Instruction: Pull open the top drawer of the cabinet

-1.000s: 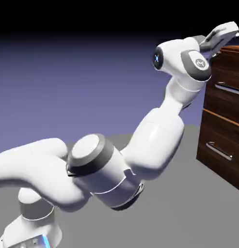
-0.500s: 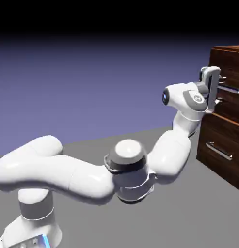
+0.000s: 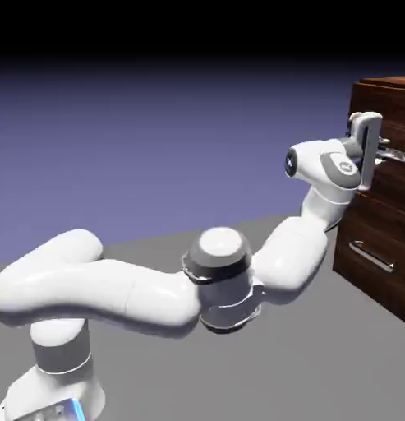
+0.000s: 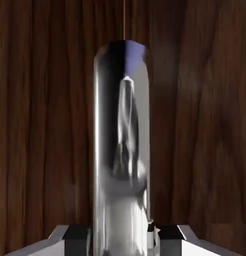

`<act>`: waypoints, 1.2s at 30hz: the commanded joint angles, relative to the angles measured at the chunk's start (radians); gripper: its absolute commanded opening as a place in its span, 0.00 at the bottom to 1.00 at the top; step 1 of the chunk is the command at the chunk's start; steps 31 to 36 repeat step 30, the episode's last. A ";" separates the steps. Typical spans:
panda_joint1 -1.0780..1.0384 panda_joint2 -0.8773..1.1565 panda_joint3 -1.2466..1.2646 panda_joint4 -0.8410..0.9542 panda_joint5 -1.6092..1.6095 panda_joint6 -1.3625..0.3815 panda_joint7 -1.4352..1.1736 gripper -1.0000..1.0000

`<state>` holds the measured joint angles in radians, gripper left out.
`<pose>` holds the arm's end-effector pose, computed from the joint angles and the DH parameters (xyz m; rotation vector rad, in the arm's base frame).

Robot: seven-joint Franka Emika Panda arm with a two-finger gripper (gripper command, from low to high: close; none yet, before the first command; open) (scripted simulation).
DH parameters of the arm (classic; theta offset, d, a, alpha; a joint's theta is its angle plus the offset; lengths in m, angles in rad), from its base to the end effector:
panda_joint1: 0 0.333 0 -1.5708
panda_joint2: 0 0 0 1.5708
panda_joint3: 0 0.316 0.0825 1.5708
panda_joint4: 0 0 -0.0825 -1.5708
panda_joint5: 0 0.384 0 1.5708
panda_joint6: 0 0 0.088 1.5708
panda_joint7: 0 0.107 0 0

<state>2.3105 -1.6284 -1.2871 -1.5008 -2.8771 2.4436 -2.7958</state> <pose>0.7240 0.0582 0.4746 -0.6138 1.4803 -0.6140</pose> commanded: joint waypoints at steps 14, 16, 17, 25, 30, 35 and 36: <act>-0.292 -0.043 0.004 -0.507 0.010 -0.213 0.053 0.00; -0.335 -0.049 0.006 -0.580 0.015 -0.243 0.059 0.00; -0.357 -0.052 0.008 -0.616 0.018 -0.257 0.062 0.00; -0.539 -0.079 0.030 -0.906 0.057 -0.366 0.082 0.00; -0.591 -0.089 0.040 -0.983 0.074 -0.392 0.086 1.00; -0.591 -0.089 0.040 -0.983 0.074 -0.392 0.086 1.00; -0.591 -0.089 0.040 -0.983 0.074 -0.392 0.086 1.00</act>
